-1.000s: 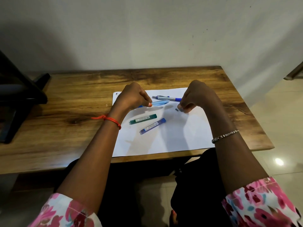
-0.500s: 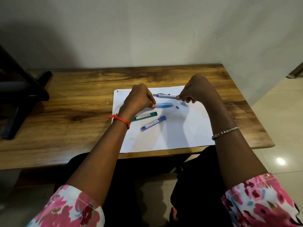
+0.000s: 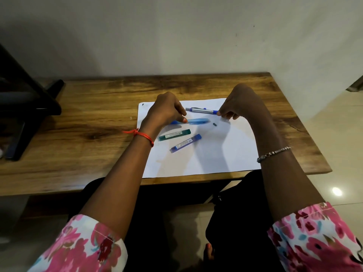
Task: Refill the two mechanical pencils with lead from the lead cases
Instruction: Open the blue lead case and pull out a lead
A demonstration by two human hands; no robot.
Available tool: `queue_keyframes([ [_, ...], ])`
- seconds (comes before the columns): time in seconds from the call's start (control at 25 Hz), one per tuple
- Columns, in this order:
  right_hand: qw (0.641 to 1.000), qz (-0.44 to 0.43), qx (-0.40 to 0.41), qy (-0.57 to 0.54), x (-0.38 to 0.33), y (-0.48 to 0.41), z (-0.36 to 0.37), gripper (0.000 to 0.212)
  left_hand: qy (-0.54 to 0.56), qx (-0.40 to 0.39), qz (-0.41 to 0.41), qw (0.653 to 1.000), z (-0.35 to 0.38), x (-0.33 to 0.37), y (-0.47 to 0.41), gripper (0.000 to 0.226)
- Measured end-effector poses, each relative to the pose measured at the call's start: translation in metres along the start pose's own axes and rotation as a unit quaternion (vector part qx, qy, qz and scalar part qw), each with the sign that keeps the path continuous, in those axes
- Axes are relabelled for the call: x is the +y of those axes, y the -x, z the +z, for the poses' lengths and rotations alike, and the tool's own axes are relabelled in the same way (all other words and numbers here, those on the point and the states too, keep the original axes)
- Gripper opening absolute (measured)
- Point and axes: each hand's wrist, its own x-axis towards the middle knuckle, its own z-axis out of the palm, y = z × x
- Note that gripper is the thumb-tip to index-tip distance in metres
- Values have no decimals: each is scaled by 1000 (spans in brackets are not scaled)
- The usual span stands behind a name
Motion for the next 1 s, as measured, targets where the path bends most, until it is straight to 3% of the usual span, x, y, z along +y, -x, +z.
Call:
queue_keyframes([
  [0.36, 999, -30, -12, -43, -8, 10, -6, 20, 10, 11, 16, 1000, -19, -6, 0, 26],
  [0.72, 997, -49, -4, -66, -6, 6, -5, 20, -43, -105, 42, 993, -27, -14, 0, 14],
  [1.0, 995, -62, 0, -74, -4, 4, -5, 19, -152, -135, 63, 977, -15, -9, 2, 23],
])
